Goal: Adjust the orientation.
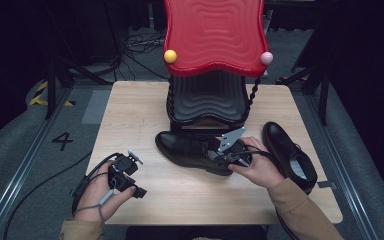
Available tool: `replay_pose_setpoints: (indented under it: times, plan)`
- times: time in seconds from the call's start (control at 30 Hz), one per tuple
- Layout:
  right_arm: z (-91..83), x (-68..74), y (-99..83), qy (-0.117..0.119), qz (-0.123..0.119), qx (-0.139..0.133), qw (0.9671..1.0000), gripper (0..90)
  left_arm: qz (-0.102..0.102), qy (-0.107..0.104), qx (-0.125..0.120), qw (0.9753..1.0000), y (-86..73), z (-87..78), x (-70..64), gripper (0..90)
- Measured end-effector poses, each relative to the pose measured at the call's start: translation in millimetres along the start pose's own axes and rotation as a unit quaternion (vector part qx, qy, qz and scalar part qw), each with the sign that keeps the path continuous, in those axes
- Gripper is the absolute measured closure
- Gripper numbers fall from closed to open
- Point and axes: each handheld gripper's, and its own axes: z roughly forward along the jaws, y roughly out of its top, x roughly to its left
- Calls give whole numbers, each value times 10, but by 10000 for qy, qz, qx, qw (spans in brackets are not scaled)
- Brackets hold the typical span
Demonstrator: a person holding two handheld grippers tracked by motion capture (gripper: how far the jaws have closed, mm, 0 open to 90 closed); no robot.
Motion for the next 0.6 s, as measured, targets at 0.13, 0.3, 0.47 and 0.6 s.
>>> replay_pose_setpoints:
  times: [0.13,0.3,0.47,0.6]
  plan:
    - [-31,157,109,225,156,-40,9996,848,-6,0,-12,10000,1,-6,4,431]
    - [-56,461,253,420,494,3,9979,849,40,3,-27,10000,36,7,3,432]
    - [-23,729,338,395,541,94,9977,842,129,-31,-9,9999,92,18,-26,432]
    - [64,810,340,581,600,265,9962,798,179,-22,5,9998,117,24,-33,432]
